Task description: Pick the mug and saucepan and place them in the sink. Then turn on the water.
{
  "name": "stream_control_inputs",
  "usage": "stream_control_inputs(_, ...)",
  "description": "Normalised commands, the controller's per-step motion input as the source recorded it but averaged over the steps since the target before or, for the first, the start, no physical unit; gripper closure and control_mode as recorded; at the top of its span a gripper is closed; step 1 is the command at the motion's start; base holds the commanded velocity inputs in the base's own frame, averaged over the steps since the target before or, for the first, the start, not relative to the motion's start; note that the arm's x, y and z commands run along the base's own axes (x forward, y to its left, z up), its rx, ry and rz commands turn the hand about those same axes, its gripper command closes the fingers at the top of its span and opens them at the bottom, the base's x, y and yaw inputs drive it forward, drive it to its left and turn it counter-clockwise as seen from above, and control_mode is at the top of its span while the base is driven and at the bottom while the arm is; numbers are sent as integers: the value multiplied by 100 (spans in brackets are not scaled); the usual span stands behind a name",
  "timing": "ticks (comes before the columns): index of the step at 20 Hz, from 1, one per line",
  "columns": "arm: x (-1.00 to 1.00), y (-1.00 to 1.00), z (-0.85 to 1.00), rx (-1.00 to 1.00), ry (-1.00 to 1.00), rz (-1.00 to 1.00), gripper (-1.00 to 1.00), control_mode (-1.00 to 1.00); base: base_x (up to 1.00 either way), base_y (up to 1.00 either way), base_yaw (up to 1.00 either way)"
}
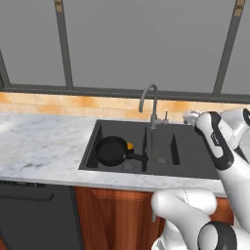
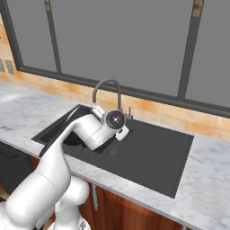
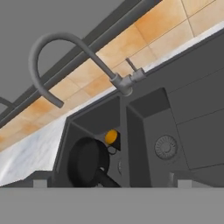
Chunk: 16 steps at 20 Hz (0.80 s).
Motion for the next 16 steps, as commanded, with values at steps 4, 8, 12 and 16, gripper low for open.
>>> stream_control_inputs(4,34,0,0,0,0,0,-100,-100,0,0,0)
stream_control_inputs(8,34,0,0,0,0,0,-100,-100,0,0,0)
stream_control_inputs(12,24,-1,-1,0,0,0,-100,-100,0,0,0)
stream_control_inputs(16,15,-3,-7,0,0,0,-100,-100,0,0,0)
